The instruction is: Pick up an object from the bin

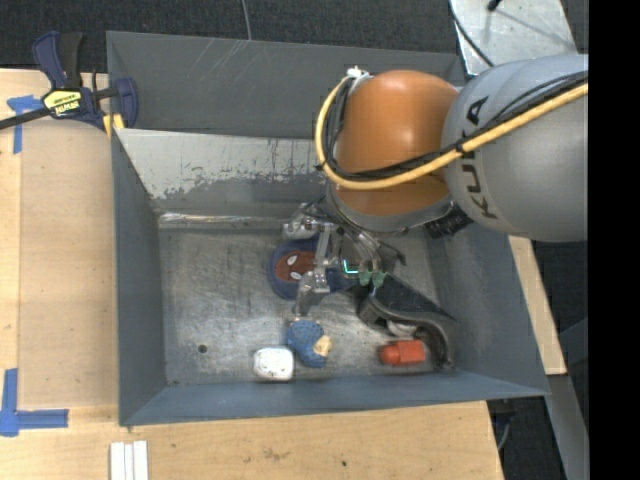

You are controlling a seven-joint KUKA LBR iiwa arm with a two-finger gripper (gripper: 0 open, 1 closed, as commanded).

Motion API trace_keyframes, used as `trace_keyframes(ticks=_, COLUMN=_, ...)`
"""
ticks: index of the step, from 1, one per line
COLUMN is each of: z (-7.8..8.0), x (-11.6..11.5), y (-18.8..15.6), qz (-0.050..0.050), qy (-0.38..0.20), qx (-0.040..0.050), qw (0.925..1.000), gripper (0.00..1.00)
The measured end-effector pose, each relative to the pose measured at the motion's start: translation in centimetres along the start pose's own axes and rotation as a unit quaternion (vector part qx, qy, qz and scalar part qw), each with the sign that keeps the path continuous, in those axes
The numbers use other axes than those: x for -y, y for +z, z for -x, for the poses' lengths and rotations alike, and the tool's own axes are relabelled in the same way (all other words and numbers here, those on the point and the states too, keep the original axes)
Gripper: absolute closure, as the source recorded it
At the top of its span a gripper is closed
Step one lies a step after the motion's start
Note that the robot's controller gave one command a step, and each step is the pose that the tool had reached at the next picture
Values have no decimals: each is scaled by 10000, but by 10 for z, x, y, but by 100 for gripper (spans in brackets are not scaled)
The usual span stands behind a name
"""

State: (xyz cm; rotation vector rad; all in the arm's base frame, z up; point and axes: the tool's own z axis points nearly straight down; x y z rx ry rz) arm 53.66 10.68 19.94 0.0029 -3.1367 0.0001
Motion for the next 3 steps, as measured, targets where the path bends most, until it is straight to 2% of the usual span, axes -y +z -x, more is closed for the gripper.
trace_keyframes(ticks=1, z=27, x=110, y=107, qz=4, qy=1152, qx=33, qw=9933, gripper=0)
trace_keyframes(ticks=2, z=30, x=107, y=101, qz=18, qy=1128, qx=81, qw=9936, gripper=100)
trace_keyframes(ticks=3, z=21, x=106, y=-55, qz=3, qy=763, qx=82, qw=9971, gripper=100)
